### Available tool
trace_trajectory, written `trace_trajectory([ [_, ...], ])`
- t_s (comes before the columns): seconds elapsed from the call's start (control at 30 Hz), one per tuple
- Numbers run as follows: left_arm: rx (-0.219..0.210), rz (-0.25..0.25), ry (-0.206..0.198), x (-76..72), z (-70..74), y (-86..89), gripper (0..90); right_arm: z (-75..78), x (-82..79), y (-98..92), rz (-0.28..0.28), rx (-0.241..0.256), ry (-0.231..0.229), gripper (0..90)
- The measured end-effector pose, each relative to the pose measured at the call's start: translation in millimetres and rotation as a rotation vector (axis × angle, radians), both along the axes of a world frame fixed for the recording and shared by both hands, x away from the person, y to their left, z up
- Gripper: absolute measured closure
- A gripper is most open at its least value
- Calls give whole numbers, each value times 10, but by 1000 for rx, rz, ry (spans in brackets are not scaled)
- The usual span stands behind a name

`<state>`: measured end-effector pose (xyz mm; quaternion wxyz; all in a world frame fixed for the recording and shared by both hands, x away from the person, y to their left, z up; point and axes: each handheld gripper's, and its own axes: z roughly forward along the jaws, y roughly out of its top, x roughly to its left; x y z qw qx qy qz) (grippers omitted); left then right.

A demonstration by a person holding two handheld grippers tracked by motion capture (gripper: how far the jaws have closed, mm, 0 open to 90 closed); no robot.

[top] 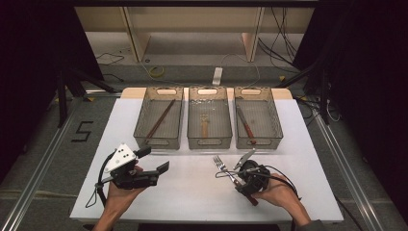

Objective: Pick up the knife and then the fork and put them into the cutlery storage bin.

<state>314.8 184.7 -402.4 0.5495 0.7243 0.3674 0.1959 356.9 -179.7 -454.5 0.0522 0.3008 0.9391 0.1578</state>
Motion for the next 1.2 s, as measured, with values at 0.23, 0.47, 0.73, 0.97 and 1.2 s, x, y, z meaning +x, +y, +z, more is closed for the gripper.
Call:
trace_trajectory([
  [0.23,1,0,-1,-2,1,-1,159,-34,-13,15,14,-25,-2,629],
  [0.47,2,-2,0,-3,-2,-5,159,-42,-20,28,23,-31,4,679],
  [0.73,2,-1,-1,-4,-3,-7,160,-45,-12,24,17,-29,4,734],
  [0.97,5,-2,0,-4,-4,-10,160,-43,-4,40,4,-41,4,766],
  [1.2,5,1,0,0,-7,-4,160,-38,8,20,3,-27,13,770],
])
